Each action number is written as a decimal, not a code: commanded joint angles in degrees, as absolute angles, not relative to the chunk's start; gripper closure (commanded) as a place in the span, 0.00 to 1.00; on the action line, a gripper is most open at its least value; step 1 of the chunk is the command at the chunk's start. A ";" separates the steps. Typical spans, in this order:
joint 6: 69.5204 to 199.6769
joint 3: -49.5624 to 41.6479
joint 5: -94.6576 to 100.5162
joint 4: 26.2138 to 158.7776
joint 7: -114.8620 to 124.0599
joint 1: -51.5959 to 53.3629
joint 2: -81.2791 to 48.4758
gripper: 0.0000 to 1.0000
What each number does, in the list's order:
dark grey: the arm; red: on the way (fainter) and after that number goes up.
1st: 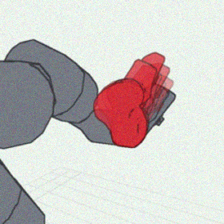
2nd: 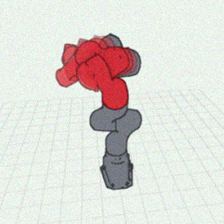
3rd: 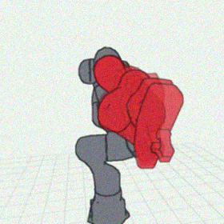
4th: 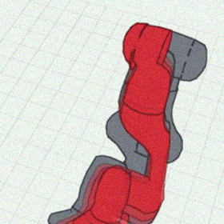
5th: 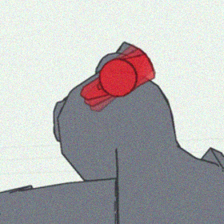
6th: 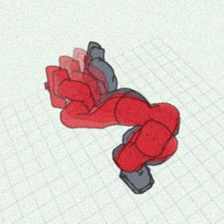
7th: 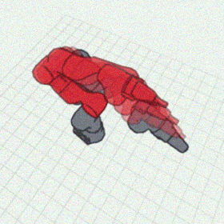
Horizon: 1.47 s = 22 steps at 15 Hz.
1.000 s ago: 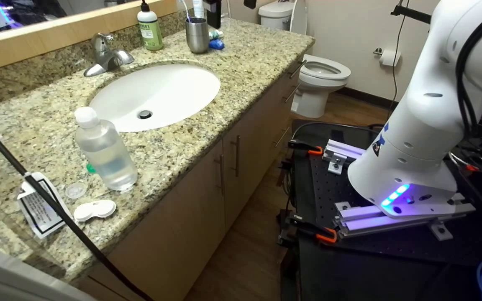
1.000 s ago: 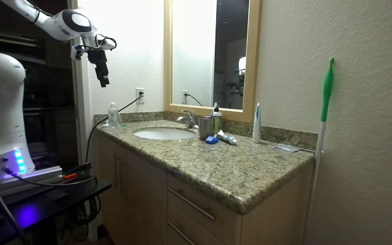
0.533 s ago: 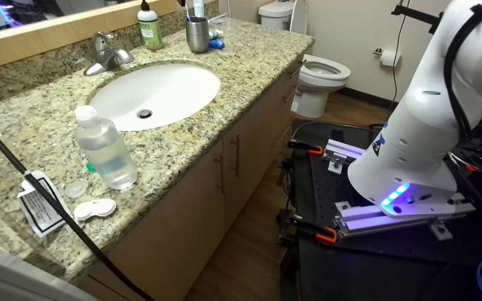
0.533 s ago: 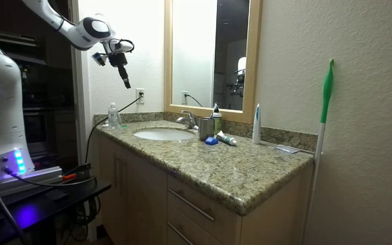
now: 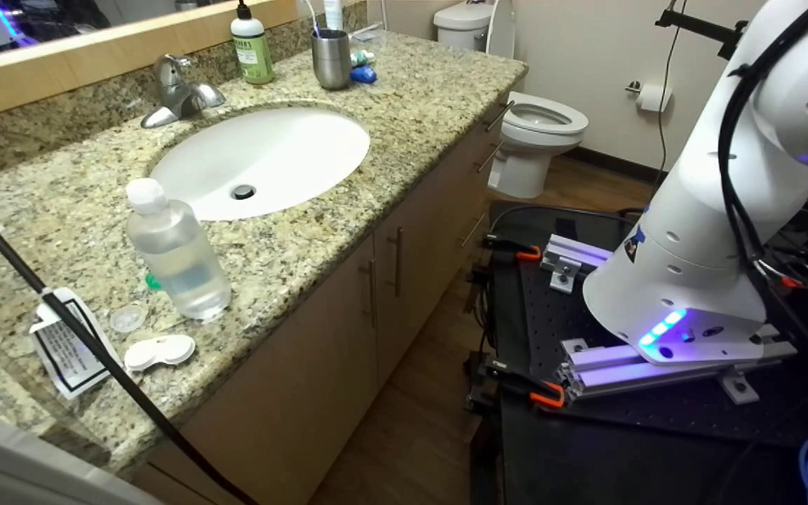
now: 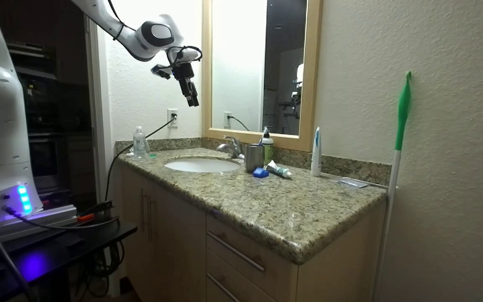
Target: Pick up the silver cup and move it to the left. Pick up the silver cup and move it to the right
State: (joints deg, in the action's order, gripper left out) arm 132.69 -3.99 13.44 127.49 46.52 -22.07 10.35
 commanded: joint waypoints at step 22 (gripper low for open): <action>122.78 -22.83 4.97 88.00 70.76 -20.44 -30.92 0.00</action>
